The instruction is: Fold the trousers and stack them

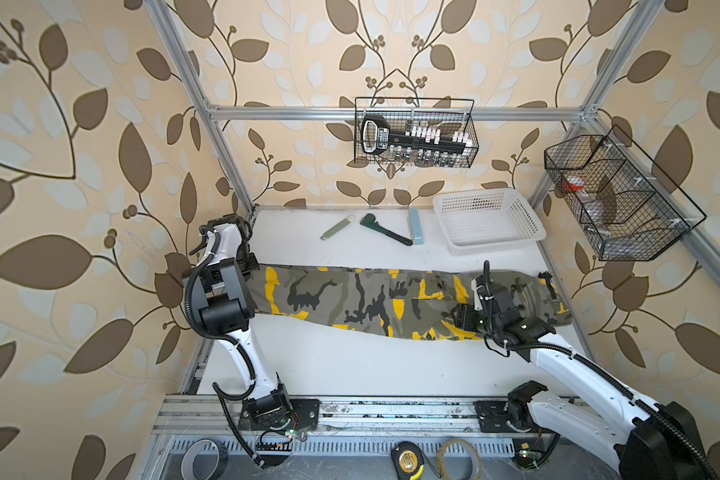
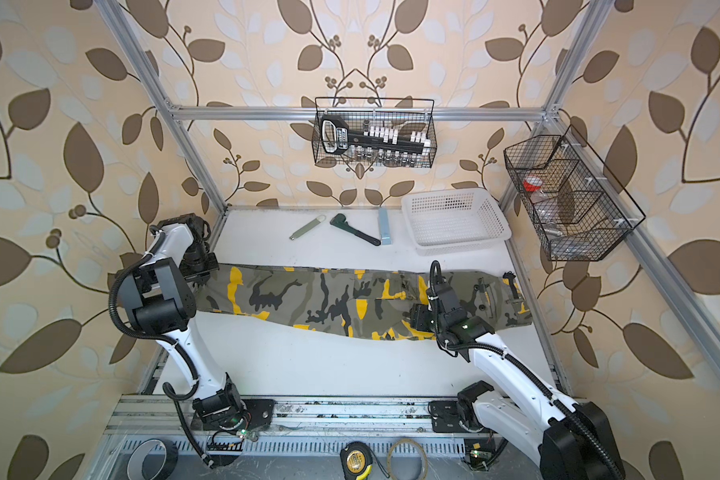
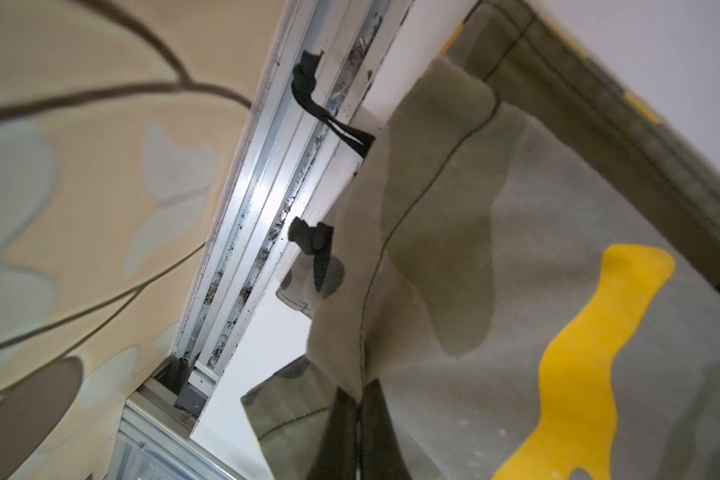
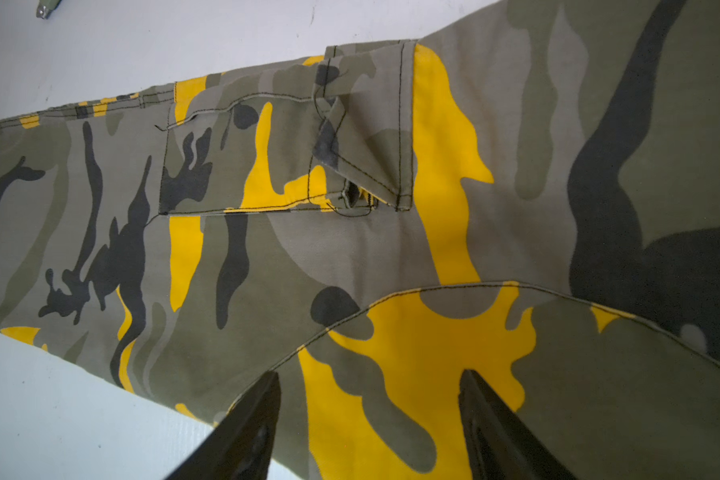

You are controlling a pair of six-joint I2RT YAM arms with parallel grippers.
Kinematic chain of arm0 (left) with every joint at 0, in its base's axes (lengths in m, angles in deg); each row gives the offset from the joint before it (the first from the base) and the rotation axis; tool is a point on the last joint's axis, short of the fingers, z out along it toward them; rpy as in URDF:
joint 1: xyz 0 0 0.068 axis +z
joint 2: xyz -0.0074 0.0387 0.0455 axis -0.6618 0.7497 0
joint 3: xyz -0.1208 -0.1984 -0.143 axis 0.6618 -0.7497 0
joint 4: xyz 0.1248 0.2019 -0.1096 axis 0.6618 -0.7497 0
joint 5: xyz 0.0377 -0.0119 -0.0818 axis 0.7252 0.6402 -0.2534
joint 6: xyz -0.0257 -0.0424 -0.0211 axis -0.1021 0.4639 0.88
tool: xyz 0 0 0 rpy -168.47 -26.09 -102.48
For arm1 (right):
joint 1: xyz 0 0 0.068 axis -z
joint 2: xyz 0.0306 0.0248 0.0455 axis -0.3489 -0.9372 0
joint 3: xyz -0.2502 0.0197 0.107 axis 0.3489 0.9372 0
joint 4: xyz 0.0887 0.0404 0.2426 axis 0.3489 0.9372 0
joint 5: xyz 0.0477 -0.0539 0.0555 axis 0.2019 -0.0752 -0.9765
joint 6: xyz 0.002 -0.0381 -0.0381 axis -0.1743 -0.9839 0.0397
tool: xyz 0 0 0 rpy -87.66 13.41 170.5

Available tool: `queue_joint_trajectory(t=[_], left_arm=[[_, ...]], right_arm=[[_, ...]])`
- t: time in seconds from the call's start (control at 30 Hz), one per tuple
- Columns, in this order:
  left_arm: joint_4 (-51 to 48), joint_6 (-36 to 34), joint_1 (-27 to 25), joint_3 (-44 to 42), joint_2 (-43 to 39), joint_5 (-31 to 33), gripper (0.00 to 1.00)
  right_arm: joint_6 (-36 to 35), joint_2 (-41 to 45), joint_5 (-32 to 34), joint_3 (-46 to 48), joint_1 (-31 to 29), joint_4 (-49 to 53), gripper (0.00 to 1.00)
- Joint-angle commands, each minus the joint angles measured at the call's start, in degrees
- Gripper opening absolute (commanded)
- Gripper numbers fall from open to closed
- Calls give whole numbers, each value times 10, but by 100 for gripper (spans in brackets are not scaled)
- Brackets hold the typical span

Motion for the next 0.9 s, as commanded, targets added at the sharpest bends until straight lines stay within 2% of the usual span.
queue_joint_trajectory(t=[0.0,0.1,0.27,0.43,0.6,0.73,0.87], left_arm=[[-12,-3,-6,26,35,55,23],[-24,2,-8,51,63,79,47],[-52,9,-31,103,70,88,63],[-57,24,-47,127,66,19,69],[-45,36,-49,136,87,-50,70],[-37,39,-51,111,66,-63,71],[-26,19,-48,47,29,-76,74]], right_arm=[[-13,-6,-8,8,0,-4,69],[-17,-5,-11,5,2,-3,69],[-22,0,-16,-3,8,-2,69],[-23,4,-17,-8,10,0,69],[-37,15,-22,-10,17,8,70],[-54,10,-38,-12,18,2,73],[-58,-14,-50,-9,20,-23,78]])
